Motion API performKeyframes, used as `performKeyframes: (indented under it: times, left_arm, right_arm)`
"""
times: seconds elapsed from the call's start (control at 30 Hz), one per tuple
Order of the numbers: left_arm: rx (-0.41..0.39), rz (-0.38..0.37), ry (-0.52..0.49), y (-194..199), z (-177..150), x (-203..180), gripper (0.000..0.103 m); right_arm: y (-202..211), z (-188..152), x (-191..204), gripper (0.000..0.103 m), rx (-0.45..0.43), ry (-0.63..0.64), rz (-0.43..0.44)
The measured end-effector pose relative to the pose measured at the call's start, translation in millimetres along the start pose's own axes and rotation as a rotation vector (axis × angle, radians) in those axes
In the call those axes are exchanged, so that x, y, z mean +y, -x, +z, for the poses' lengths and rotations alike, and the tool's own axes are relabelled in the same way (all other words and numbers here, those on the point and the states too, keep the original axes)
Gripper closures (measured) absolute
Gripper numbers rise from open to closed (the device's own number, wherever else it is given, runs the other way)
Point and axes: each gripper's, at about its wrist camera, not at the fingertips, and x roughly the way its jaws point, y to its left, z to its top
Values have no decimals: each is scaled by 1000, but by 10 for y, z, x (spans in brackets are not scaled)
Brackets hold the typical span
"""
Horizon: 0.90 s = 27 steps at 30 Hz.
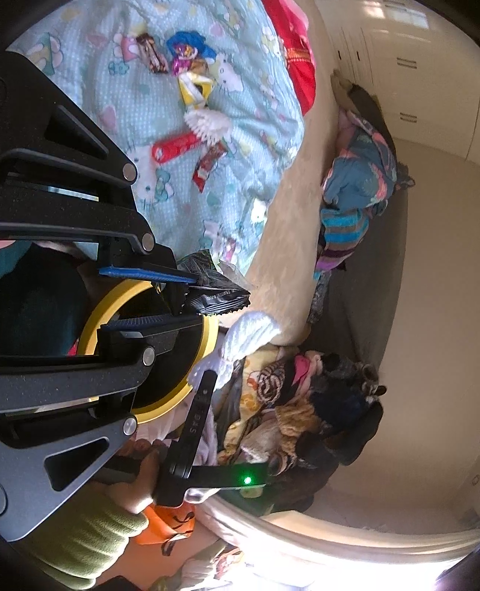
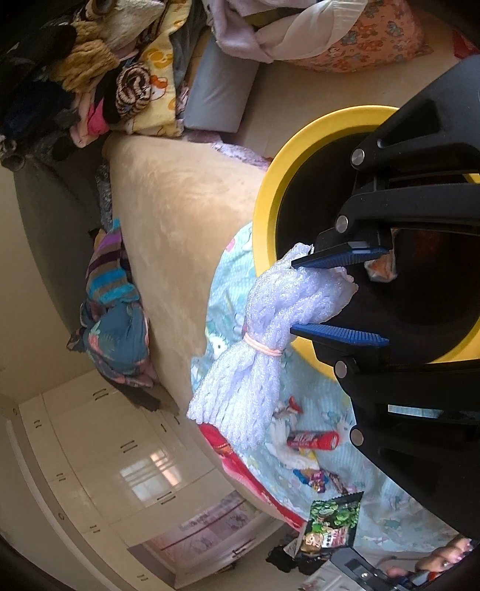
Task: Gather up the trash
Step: 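Carry the wrappers in the left tool while the right tool carries the mesh net to the bin, then open the left tool over the bin while the right tool releases the mesh net inside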
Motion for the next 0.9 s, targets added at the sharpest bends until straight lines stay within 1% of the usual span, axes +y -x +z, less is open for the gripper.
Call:
performKeyframes:
  times: [0.13,0.43,0.67,0.8,0.9]
  left_arm:
    - [23,-20,-30,-119,-42,-133,91]
    - [105,-66,-95,-446,-187,-418,91]
    - [155,-95,-105,-665,-264,-494,91]
    - [173,-115,-95,-780,-278,-520,91]
    - [179,-124,-92,-871,-276,-532,90]
  right_arm:
    - [-47,-41,-111,75,13,-24,-18]
    - [-133,-126,-372,74,47,-89,-57]
    - [-178,-178,-520,74,66,-124,-66]
    - [-193,-186,-569,74,73,-134,-65]
    - [-190,-188,-608,72,78,-149,-62]
